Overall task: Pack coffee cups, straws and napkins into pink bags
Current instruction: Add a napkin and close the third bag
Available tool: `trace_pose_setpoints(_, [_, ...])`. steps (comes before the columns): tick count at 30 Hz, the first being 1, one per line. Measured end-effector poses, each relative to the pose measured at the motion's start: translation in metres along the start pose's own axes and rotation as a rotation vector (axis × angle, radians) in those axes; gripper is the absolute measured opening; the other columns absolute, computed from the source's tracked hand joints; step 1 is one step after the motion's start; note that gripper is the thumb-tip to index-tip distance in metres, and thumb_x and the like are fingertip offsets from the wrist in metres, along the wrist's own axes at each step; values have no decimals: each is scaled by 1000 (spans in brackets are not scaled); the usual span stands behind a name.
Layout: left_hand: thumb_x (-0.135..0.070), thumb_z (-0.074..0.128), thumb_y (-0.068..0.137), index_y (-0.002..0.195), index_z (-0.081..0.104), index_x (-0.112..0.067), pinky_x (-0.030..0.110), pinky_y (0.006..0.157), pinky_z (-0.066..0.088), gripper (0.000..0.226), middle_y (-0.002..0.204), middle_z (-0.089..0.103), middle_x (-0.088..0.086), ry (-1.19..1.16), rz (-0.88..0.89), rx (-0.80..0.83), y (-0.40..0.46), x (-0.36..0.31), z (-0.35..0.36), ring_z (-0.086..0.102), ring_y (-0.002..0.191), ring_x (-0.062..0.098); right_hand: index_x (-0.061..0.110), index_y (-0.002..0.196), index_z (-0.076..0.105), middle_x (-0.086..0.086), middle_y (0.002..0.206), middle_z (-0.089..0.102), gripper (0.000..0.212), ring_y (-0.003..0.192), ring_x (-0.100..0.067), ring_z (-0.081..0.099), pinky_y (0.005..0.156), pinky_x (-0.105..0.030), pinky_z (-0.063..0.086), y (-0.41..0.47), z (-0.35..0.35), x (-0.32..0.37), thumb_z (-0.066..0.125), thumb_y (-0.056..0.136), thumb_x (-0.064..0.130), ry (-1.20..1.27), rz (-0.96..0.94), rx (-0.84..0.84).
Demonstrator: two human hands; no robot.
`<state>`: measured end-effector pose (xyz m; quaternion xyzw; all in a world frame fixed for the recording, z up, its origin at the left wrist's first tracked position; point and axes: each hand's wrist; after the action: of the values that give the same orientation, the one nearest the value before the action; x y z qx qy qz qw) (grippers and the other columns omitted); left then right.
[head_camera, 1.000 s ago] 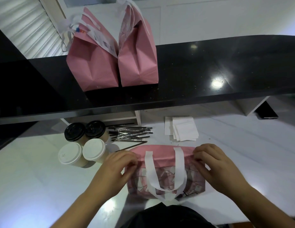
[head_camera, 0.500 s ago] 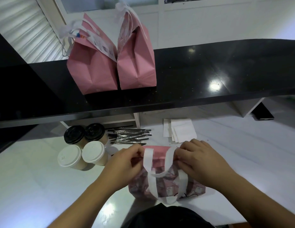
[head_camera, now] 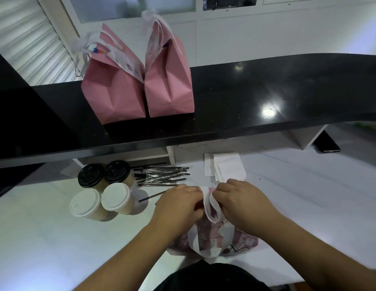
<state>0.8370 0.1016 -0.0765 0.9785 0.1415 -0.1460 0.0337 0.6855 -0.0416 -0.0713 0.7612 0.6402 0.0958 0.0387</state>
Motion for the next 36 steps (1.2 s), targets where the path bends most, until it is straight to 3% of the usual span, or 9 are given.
trace_pose_setpoints(5, [-30,53,82,97,72,-31,35,72,53,24,93,71,-13,73,36,-48,0,5,6,59,86,17,20,70,68,6,68,62,6,59,-18,57,51,-29,46,-6,-1,-8,67,76,19,17,-15,-26])
trace_pose_setpoints(8, [-34,61,84,96,74,-31,33,71,53,17,90,72,-13,60,41,-48,-4,8,3,62,84,16,21,73,72,8,70,64,30,62,-17,61,51,-28,49,-16,-9,-22,44,81,31,92,-13,-10])
trace_pose_setpoints(14, [-39,85,60,73,71,-34,17,51,35,20,64,63,-16,128,72,-158,-15,16,-9,63,56,8,27,97,76,10,85,68,19,74,-12,63,61,-30,58,-38,-14,-49,61,98,37,154,24,60])
trace_pose_setpoints(18, [-27,81,66,89,77,-36,23,64,40,25,82,71,-20,122,66,-109,-28,45,-5,67,75,11,24,99,79,8,86,70,9,73,-13,66,61,-27,59,-43,-16,-50,74,92,28,198,38,48])
trace_pose_setpoints(21, [-46,67,84,100,78,-39,31,74,50,20,92,74,-22,51,24,-91,-38,68,-8,67,84,9,23,102,79,8,88,70,17,74,-12,66,64,-20,53,-45,-19,-54,67,94,32,206,56,55])
trace_pose_setpoints(23, [-49,62,88,101,80,-38,25,75,47,25,93,75,-22,-29,-20,-108,-43,78,-14,67,84,7,24,103,79,10,90,71,29,76,-10,66,66,-16,49,-46,-22,-57,56,95,40,215,75,78])
trace_pose_setpoints(27, [-28,82,86,104,81,-40,12,77,39,21,92,69,-31,-147,-96,-110,-46,84,-13,60,85,-2,27,106,76,12,93,69,39,80,-10,64,68,-20,54,-47,-24,-54,44,99,48,216,92,124])
trace_pose_setpoints(32, [-22,80,89,110,79,-43,4,80,37,29,99,75,-23,-226,-130,-101,-47,81,-9,59,88,-6,38,136,52,19,117,56,32,105,-6,54,87,-21,50,-49,-31,-44,48,104,40,213,177,228])
trace_pose_setpoints(36, [-22,73,95,113,77,-45,6,86,40,29,103,63,-38,-269,-144,-83,-45,78,-11,55,96,-17,40,140,48,14,113,59,47,100,-11,56,78,-25,52,-48,-33,-29,54,95,47,94,121,242])
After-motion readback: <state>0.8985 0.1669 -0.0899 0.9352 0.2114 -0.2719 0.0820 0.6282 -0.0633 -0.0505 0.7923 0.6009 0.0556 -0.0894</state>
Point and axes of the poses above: each hand's wrist, its own y-axis towards the middle knuckle, its own z-axis out of the palm, x = y × z
